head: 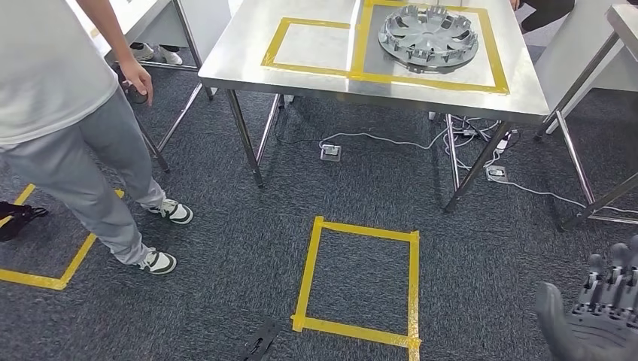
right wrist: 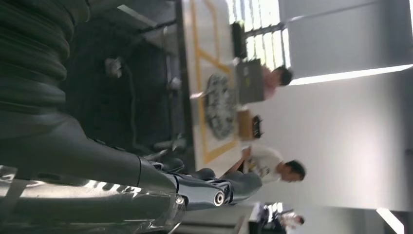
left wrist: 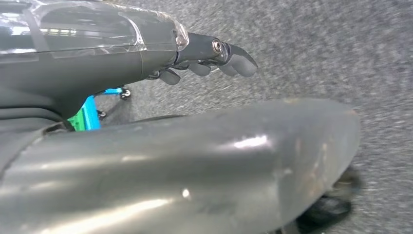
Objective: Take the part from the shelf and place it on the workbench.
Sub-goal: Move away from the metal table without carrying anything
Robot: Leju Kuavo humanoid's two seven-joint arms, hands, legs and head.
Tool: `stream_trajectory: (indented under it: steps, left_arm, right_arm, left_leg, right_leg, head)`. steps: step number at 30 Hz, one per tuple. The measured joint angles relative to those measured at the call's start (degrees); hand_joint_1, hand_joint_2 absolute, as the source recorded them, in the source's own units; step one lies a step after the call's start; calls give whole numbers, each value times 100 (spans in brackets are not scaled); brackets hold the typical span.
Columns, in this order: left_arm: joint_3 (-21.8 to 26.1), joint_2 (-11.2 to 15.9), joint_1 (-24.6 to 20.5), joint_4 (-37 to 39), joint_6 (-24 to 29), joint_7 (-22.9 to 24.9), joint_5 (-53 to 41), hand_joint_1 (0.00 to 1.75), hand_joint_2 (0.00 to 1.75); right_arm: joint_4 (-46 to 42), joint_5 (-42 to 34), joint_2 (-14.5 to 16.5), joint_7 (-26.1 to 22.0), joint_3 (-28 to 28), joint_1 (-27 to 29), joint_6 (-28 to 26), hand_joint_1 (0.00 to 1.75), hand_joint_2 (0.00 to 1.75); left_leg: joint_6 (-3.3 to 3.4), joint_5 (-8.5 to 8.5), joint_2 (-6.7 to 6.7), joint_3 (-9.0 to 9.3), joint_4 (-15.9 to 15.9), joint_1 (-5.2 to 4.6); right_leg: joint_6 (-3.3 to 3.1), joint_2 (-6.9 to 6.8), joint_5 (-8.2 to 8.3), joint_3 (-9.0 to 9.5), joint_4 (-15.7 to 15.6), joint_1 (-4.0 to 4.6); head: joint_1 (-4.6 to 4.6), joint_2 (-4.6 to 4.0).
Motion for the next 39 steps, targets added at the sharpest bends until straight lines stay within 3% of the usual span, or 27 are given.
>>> stream_trajectory:
  steps: [1,2,3,5,6,8,10,12,14,15,16,17,18,20,22,24,25,26,28,30,31,32,33,35,37,39]
  left_arm:
    - [-13,-9,20,0,10,1,2,0,0]
    - [-24,-19,35,0,18,1,4,0,0]
    - [-33,-26,46,0,23,1,6,0,0]
    - [-37,-37,55,1,33,1,13,0,0]
    - [-37,-40,62,2,43,1,17,0,0]
    - [-40,-52,85,3,69,1,35,0,0]
    - [-44,-75,102,3,82,1,50,0,0]
    - [-53,-95,108,2,89,0,54,0,0]
    - [-62,-101,124,5,108,0,53,0,0]
    - [-66,-101,138,8,118,1,50,0,0]
    - [-69,-101,151,12,124,1,44,0,0]
    - [-73,-103,165,15,118,1,31,0,0]
    - [-77,-105,180,16,104,1,13,0,0]
    - [-103,-105,216,21,57,0,-28,0,0]
    - [-150,-98,258,28,4,0,-70,0,0]
    - [-192,-97,284,33,-34,2,-145,0,0]
    - [-217,-98,283,34,-41,2,-196,0,0]
    - [-247,-102,277,34,-36,1,-249,0,0]
    - [-316,-109,272,36,-4,-1,-339,0,0]
    - [-383,-114,286,42,29,-1,-404,0,0]
    - [-417,-116,292,46,37,0,-427,0,0]
    - [-449,-121,296,50,39,1,-448,0,0]
    - [-478,-126,296,52,37,1,-461,0,0]
    - [-523,-138,292,53,20,0,-474,0,0]
    - [-574,-149,292,57,-7,-1,-478,0,0]
    - [-607,-162,295,63,-27,35,-479,0,0]
  right_arm:
    - [487,-67,86,-204,-116,-27,0,0,175]
    - [1003,-170,162,-443,-228,-70,0,0,175]
    - [1528,-309,230,-664,-329,-118,2,0,175]
    - [2465,-687,329,-879,-452,-266,52,0,175]
    - [2950,-945,370,-966,-488,-375,110,0,175]
    - [4073,-1472,458,-1283,-543,-642,262,0,175]
    - [5126,-1744,530,-1629,-577,-846,372,0,87]
    - [5943,-1848,576,-1738,-601,-984,444,0,0]
    - [6670,-1992,633,-1379,-622,-1105,583,0,0]
    - [7032,-2091,672,-1005,-630,-1138,673,0,0]
    - [7411,-2195,711,-592,-637,-1145,753,0,0]
    - [7760,-2293,750,-194,-648,-1138,815,0,0]
    - [8069,-2379,784,149,-662,-1135,871,0,0]
    - [8553,-2502,835,605,-694,-1185,984,0,0]
    - [8916,-2589,869,788,-713,-1282,1094,0,0]
    - [9206,-2657,885,787,-727,-1324,1186,0,0]
    - [9330,-2676,890,750,-739,-1320,1227,0,0]
    - [9434,-2684,893,700,-755,-1321,1261,0,0]
    - [9608,-2668,900,605,-790,-1351,1304,0,0]
    - [9760,-2643,907,563,-811,-1385,1323,0,0]
    - [9831,-2636,911,558,-815,-1390,1330,0,0]
    - [9899,-2632,917,559,-816,-1391,1335,0,0]
    - [9961,-2629,921,562,-817,-1392,1339,0,0]
    - [10055,-2626,933,582,-817,-1407,1344,0,0]
    - [10123,-2623,941,613,-817,-1438,1345,0,0]
    - [10192,-2622,947,645,-817,-1452,1345,0,0]
  left_leg:
    - [-9,40,2,19,80,-1]
    - [-14,168,7,144,-49,0]
    - [-14,336,16,362,-361,1]
    - [17,502,39,809,-1051,-8]
    - [42,512,47,924,-1258,-13]
    - [104,497,46,947,-1357,-23]
    - [175,524,35,932,-1395,-3]
    - [241,566,39,909,-1427,19]
    - [267,583,68,880,-1426,15]
    - [270,585,86,875,-1425,13]
    - [271,586,101,873,-1423,13]
    - [270,585,120,876,-1421,13]
    - [265,582,149,884,-1420,12]
    - [238,567,260,896,-1416,-10]
    - [190,550,431,895,-1407,-50]
    - [133,527,612,911,-1402,-64]
    - [98,480,568,920,-1377,-50]
    - [72,378,429,893,-1277,-33]
    - [44,8,63,668,-729,-5]
    - [51,-332,-32,331,18,-3]
    - [57,-363,-27,249,204,-3]
    - [70,-282,-26,272,179,-3]
    - [88,-110,-50,407,-60,-2]
    - [131,232,-326,808,-797,15]
    - [151,333,-553,1022,-1217,29]
    - [172,332,-461,1032,-1270,26]
  right_leg:
    - [6,-3,23,-54,23,0]
    - [16,-5,37,-103,54,-2]
    - [30,-10,40,-146,95,-7]
    - [73,-25,27,-232,191,-2]
    - [100,-30,23,-265,233,4]
    - [156,-30,41,-300,267,14]
    - [215,-22,-8,-330,314,5]
    - [296,0,-280,-504,702,-27]
    - [371,15,-651,-830,1454,-67]
    - [393,15,-748,-951,1753,-82]
    - [404,14,-739,-994,1875,-95]
    - [405,8,-616,-936,1769,-105]
    - [398,-25,-407,-792,1460,-112]
    - [367,-265,-43,-462,690,-81]
    - [298,-430,54,-345,325,-29]
    - [214,-304,61,-376,299,-13]
    - [173,-226,84,-382,284,-19]
    - [128,-155,109,-384,267,-26]
    - [53,-21,155,-401,246,-31]
    - [17,124,178,-437,256,-8]
    - [10,195,185,-452,268,6]
    - [9,265,188,-466,286,16]
    - [11,335,189,-475,308,21]
    - [35,470,178,-506,372,26]
    - [94,609,176,-569,433,18]
    - [170,768,209,-631,446,-6]
  head:
    - [0,0]
    - [0,0]
    - [0,0]
    - [1,0]
    - [-1,0]
    - [-3,-1]
    - [2,-1]
    - [10,0]
    - [15,0]
    - [15,0]
    - [15,0]
    - [16,0]
    - [17,0]
    - [18,0]
    - [18,0]
    - [17,0]
    - [15,0]
    - [14,0]
    - [6,0]
    - [1,0]
    - [1,0]
    - [1,0]
    - [1,0]
    - [1,0]
    - [2,0]
    - [3,0]
